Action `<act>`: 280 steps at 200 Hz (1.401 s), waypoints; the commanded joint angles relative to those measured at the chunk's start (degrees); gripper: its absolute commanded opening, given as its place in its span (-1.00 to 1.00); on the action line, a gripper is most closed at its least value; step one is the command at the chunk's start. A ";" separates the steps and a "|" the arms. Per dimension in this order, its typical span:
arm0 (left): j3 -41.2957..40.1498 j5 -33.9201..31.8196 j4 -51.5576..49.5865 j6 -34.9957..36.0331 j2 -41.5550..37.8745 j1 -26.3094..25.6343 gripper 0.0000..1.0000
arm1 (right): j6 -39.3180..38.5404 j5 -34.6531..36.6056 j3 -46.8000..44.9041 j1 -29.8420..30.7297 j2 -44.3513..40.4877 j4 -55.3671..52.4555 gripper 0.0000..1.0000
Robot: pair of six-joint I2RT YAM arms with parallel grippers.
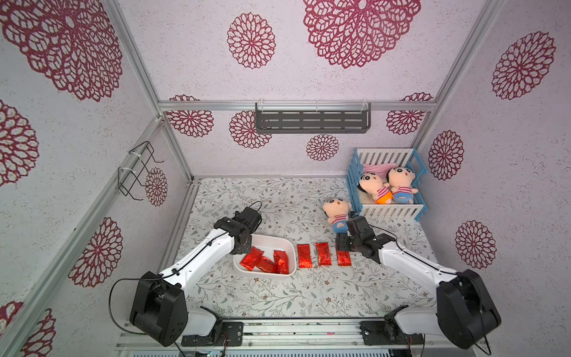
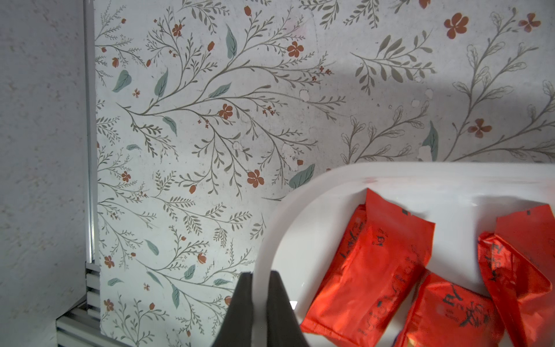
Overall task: Take the tea bags out of the storage box
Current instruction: Adjust the tea bag at the center of the board, then pick up the tea bag from the storage box.
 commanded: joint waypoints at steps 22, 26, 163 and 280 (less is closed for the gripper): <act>0.57 -2.48 -1.50 -0.02 -0.66 0.27 -1.00 | -3.15 -22.34 -0.76 5.65 -6.41 17.16 0.23; 0.60 -2.90 -1.47 -0.17 -0.95 0.26 -1.00 | -3.29 -23.06 -0.30 6.94 -5.61 18.08 0.22; -0.73 -4.27 1.52 1.38 -5.62 0.27 -1.00 | -3.18 -29.65 24.33 26.49 33.50 33.60 0.04; -0.52 -3.28 1.17 1.48 -4.73 0.27 -1.00 | -7.95 -31.98 38.55 29.37 48.06 24.37 0.04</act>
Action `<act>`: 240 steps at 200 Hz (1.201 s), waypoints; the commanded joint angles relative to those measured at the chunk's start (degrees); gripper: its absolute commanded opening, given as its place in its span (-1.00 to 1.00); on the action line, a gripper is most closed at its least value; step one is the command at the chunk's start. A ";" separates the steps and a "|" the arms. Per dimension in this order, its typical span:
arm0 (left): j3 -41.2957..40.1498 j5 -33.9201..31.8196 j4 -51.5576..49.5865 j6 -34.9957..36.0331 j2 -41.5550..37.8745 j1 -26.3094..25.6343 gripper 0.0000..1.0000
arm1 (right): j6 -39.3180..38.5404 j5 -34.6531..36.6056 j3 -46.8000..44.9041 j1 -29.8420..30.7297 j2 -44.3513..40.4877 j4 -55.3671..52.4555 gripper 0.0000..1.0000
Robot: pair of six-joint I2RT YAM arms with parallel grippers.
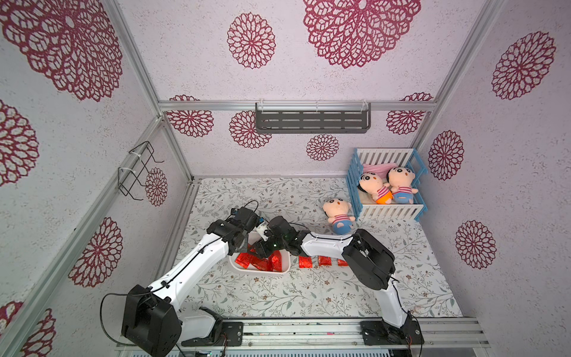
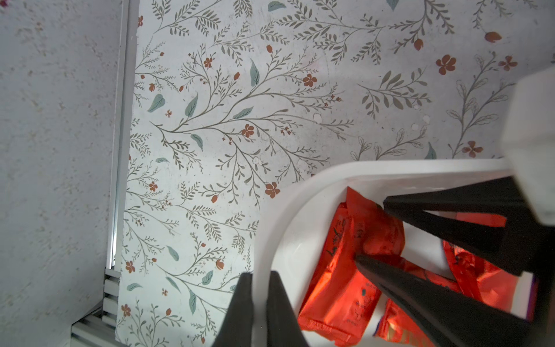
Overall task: Take the tea bags out of the storage box
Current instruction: Pick up the tea bag from the storage box.
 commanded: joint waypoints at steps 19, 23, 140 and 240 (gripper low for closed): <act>0.00 0.35 1.02 0.28 0.39 0.26 -1.00 | -2.60 -1.73 1.33 1.85 0.21 -2.03 -0.10; 0.00 0.41 0.95 0.28 0.38 0.27 -1.00 | -2.63 -1.77 1.31 1.78 0.15 -1.99 -0.13; 0.34 0.26 0.36 -0.01 1.47 0.27 -1.00 | -0.34 3.62 -2.63 1.03 -8.02 1.81 -1.00; 0.36 -0.09 0.00 -0.28 1.47 0.27 -1.00 | 9.02 8.22 -15.19 -7.81 -23.55 2.75 -1.00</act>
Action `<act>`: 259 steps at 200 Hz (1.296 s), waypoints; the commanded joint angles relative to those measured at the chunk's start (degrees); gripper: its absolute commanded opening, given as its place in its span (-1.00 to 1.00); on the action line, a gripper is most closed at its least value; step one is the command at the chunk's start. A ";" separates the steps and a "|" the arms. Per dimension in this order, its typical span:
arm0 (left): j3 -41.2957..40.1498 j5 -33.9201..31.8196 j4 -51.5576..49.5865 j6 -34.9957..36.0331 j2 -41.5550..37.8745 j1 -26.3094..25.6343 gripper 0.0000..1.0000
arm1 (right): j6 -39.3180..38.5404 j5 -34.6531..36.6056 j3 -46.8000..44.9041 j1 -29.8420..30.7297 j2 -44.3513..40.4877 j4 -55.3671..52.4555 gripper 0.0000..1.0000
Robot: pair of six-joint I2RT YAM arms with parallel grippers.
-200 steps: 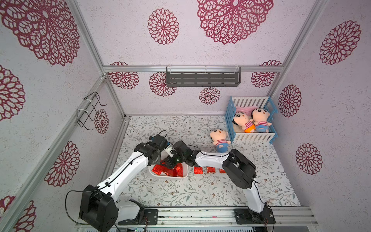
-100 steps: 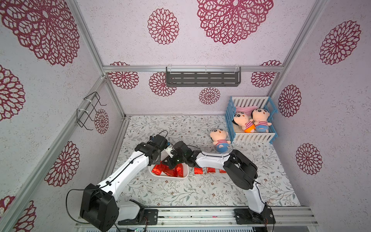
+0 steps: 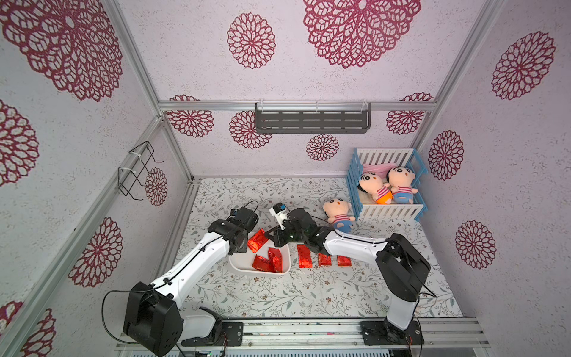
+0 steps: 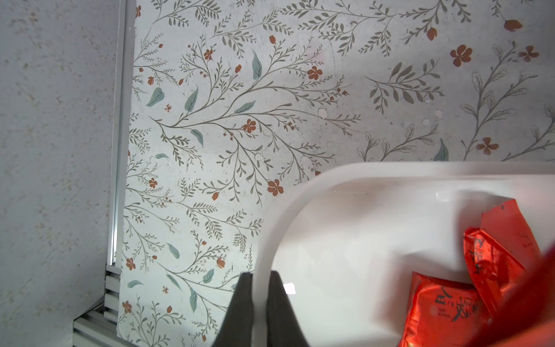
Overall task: Take the tea bags out of the storage box
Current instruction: Pick up the tea bag from the storage box, then place the tea bag at the center of the board.
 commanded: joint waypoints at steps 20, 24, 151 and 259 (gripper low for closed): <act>0.52 -0.23 -0.03 -0.27 0.44 -0.10 -1.00 | -0.33 3.27 -7.36 -4.78 -11.63 -1.68 -1.00; 0.48 -0.23 -0.02 -0.24 0.44 -0.15 -1.00 | -0.48 3.34 -8.68 -5.44 -12.97 -2.01 -1.00; 0.70 -0.09 -0.28 -0.27 0.96 -0.10 -1.00 | -47.87 6.54 -23.43 0.70 -26.98 -24.43 -1.00; 0.88 0.55 -0.50 -0.09 1.75 -0.10 -1.00 | -58.39 12.44 -24.76 3.99 -20.54 -26.85 -0.80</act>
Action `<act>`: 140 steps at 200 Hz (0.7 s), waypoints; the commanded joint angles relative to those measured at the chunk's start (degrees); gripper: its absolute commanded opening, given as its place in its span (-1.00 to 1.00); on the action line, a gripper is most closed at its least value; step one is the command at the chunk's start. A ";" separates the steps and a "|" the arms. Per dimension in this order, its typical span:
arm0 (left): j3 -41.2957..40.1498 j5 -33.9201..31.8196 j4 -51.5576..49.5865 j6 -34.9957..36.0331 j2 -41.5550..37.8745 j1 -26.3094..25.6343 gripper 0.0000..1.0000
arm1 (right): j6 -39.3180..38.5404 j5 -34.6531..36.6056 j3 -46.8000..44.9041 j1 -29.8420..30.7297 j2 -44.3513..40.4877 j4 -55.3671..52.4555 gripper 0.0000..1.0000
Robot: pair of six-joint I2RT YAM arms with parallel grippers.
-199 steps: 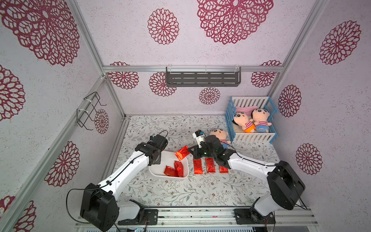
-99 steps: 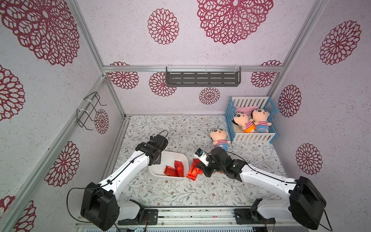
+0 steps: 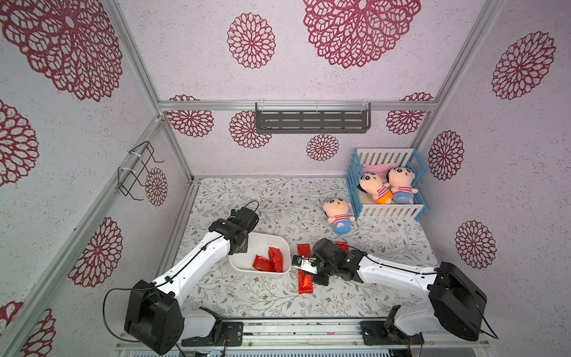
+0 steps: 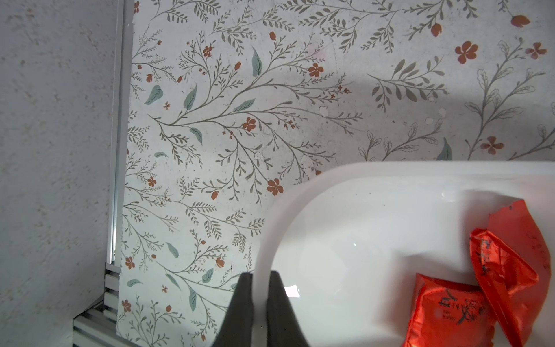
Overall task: Take the tea bags out of the storage box
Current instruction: Place the tea bag at the center of the board.
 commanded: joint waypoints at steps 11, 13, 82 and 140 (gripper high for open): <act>0.88 0.48 -0.51 0.04 0.73 -0.08 -1.00 | -3.56 2.99 0.10 0.40 2.85 -0.48 -0.78; 0.88 0.48 -0.49 0.01 0.73 -0.08 -1.00 | -3.57 3.14 0.09 0.42 3.03 -0.55 -0.77; 0.84 0.66 -0.48 0.17 0.99 -0.08 -1.00 | -2.51 2.79 -0.23 1.02 2.69 -0.41 -0.63; 0.87 0.92 -0.54 0.20 1.13 -0.13 -1.00 | -1.58 3.16 0.19 1.17 2.36 -0.15 -0.28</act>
